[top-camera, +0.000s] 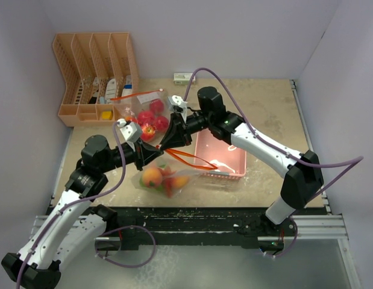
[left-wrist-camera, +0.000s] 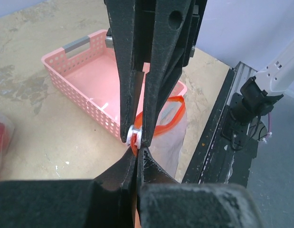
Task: Place the food in the zip-top bag and seal the zipper
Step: Zip the zipper food storage bag at the center of the board, then place the zipper food storage bag at the center of the board, then reset both arms
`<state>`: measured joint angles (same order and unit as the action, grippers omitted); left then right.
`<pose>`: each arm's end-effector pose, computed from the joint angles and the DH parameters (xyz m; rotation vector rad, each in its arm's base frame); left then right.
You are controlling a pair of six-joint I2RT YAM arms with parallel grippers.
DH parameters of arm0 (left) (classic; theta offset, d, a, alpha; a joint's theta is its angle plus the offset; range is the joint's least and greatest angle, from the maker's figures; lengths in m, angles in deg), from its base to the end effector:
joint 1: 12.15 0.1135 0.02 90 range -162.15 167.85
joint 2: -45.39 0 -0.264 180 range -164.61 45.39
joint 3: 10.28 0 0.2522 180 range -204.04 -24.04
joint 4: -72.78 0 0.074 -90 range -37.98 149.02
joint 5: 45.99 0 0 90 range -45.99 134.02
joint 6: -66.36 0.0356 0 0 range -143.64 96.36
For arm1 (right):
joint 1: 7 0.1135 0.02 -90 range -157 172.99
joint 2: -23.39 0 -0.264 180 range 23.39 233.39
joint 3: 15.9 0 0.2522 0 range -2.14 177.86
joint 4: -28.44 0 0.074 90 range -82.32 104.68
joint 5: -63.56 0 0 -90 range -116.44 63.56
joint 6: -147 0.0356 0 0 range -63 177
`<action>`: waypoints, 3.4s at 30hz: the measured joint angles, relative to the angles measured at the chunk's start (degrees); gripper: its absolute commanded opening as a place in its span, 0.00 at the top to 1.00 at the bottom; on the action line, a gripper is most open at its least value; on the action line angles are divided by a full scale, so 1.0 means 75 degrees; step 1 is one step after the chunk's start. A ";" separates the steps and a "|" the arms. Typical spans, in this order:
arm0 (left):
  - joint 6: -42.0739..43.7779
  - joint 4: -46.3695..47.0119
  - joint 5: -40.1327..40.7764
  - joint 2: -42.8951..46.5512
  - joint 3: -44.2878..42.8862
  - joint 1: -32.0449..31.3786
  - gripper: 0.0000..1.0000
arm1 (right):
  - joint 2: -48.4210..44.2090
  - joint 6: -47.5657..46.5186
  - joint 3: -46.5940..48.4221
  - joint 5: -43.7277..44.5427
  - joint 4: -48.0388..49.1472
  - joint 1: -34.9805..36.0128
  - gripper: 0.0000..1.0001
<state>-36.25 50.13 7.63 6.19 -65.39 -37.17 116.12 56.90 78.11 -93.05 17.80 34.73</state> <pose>0.1360 -0.0868 0.3374 0.6777 1.6373 -1.0166 0.2556 0.2718 0.3685 -1.4442 1.2094 1.5066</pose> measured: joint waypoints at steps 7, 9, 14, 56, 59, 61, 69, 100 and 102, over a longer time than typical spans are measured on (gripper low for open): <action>0.0032 -0.0256 0.0146 0.0178 0.0000 -0.0009 1.00 | -0.0003 -0.0117 -0.0020 0.0143 -0.0201 0.0017 0.96; 0.0035 -0.0376 0.0239 0.0280 0.0000 -0.0015 1.00 | -0.0017 -0.0204 -0.0050 0.0198 -0.0297 0.0038 0.96; 0.0055 -0.0551 0.0493 0.0513 0.0000 -0.0017 1.00 | -0.0032 -0.0495 -0.0114 0.0411 -0.0714 0.0032 0.95; -0.0219 -0.1037 0.6289 0.1687 -0.0207 -0.0047 0.51 | -0.1093 0.0233 -0.2092 0.5339 -0.1046 -0.1311 0.00; -0.0341 -0.0927 0.6298 0.1218 -0.0364 -0.0044 0.00 | -0.1323 0.0644 -0.2119 0.6129 -0.0924 -0.1317 0.01; -0.0466 -0.0871 0.6344 0.0982 -0.0478 -0.0041 0.01 | -0.1489 0.0898 -0.2122 0.6540 -0.0848 -0.1317 0.00; -0.0580 -0.0822 0.6231 0.0857 -0.0562 -0.0029 0.01 | -0.1635 0.1635 -0.2133 0.7746 -0.0734 -0.1317 0.00; -0.0577 -0.0947 0.5275 0.0458 -0.0545 -0.0029 0.01 | -0.1781 0.2221 -0.2637 0.8944 -0.0664 -0.1317 0.01; -0.0577 -0.0947 0.5278 0.0458 -0.0545 -0.0029 0.01 | -0.1781 0.2221 -0.2640 0.8944 -0.0667 -0.1317 0.01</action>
<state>-40.57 43.03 47.22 9.62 -69.47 -37.39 102.76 73.56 58.30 -25.97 12.79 24.85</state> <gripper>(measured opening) 0.992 0.994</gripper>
